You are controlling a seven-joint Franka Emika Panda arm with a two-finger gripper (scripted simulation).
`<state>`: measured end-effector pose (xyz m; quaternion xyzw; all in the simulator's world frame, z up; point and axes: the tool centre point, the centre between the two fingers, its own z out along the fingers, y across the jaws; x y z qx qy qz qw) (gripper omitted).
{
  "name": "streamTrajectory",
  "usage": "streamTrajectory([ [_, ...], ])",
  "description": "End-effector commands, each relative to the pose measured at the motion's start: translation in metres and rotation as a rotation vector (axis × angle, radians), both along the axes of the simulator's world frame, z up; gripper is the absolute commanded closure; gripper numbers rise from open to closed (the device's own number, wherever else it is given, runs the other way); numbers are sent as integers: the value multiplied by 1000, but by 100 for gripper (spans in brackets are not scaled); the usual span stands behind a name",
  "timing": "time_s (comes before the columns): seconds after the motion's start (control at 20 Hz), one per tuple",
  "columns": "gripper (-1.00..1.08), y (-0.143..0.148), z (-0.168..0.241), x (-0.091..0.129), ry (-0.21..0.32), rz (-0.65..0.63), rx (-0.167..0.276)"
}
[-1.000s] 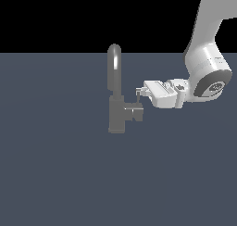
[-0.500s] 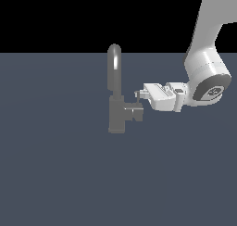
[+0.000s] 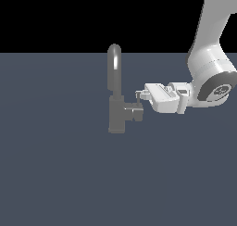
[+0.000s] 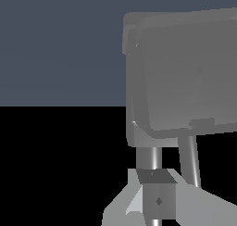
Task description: Turn on the faucet by rotating a designated handle.
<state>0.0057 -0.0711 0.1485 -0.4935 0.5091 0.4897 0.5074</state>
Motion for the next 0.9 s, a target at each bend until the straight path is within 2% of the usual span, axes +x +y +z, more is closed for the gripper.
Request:
streamTrajectory([
  [0.0, 108, 0, 3, -11, 4, 6, 5],
  [0.25, 108, 1, 7, -25, 4, 6, 5],
  [0.35, 108, 1, 9, -17, -9, 1, -1],
  [0.85, 108, 2, -13, -57, 0, 4, 4],
])
